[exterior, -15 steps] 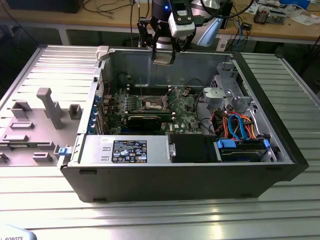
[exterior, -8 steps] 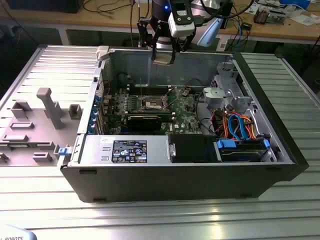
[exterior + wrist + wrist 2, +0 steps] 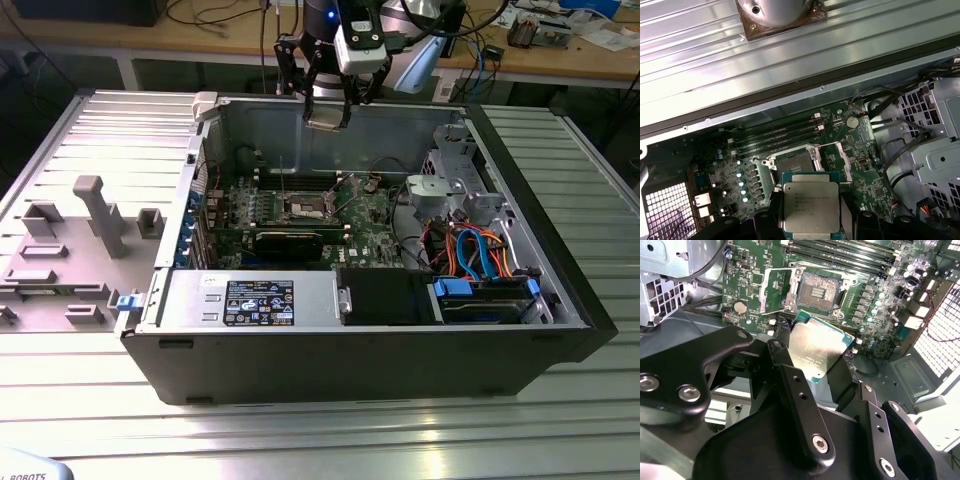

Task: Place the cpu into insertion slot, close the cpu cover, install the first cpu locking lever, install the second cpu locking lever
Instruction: 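Place the cpu into insertion slot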

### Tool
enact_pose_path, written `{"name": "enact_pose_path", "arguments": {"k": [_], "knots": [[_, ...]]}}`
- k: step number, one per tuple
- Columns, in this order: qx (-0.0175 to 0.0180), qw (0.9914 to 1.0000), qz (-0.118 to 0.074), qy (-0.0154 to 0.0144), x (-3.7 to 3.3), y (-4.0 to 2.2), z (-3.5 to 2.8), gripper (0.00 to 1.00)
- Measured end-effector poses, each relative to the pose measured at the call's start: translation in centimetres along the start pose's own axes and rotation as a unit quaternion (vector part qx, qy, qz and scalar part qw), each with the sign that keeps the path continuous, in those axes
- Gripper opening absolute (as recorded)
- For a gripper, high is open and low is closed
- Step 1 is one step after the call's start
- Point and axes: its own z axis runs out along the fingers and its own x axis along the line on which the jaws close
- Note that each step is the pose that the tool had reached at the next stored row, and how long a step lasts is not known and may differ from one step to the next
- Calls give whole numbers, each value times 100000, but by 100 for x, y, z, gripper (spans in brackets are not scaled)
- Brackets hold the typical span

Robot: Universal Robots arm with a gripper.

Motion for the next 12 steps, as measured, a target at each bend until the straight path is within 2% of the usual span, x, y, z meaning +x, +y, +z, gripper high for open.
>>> {"name": "enact_pose_path", "arguments": {"k": [12], "knots": [[-31, 99987, 1581, -141, 4, -1, 0, 54]]}}
